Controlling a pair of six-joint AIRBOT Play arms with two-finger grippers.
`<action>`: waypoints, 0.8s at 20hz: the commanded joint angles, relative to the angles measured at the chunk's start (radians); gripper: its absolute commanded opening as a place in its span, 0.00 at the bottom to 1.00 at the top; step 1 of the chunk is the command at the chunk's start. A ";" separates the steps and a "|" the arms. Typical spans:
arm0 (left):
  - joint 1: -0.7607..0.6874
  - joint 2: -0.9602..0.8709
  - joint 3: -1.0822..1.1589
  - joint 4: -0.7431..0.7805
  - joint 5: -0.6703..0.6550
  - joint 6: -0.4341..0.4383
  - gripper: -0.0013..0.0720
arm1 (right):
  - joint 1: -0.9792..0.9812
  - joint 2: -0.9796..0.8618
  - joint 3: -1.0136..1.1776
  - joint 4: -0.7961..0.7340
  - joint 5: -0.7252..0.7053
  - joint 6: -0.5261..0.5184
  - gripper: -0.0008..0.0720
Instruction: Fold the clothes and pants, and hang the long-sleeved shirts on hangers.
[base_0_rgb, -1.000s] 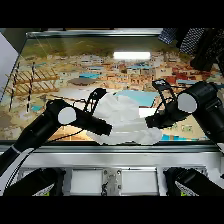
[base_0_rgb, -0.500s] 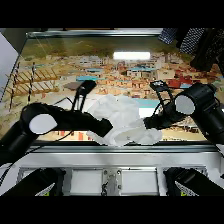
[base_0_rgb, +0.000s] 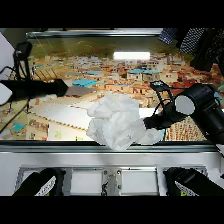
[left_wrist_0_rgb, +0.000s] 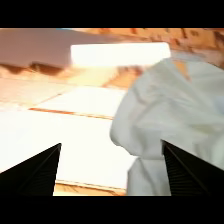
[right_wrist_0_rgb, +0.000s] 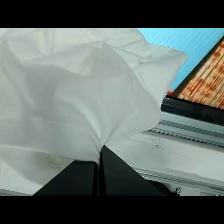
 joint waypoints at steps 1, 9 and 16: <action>0.192 -0.154 0.111 0.153 0.002 0.038 0.96 | 0.001 0.000 0.000 0.000 0.000 -0.001 0.04; 0.430 -0.505 0.153 0.250 0.161 0.038 0.96 | 0.000 0.000 0.000 0.001 0.000 -0.001 0.04; 0.470 -0.741 0.153 0.436 0.274 0.037 0.96 | 0.000 -0.002 0.000 0.000 0.000 -0.001 0.04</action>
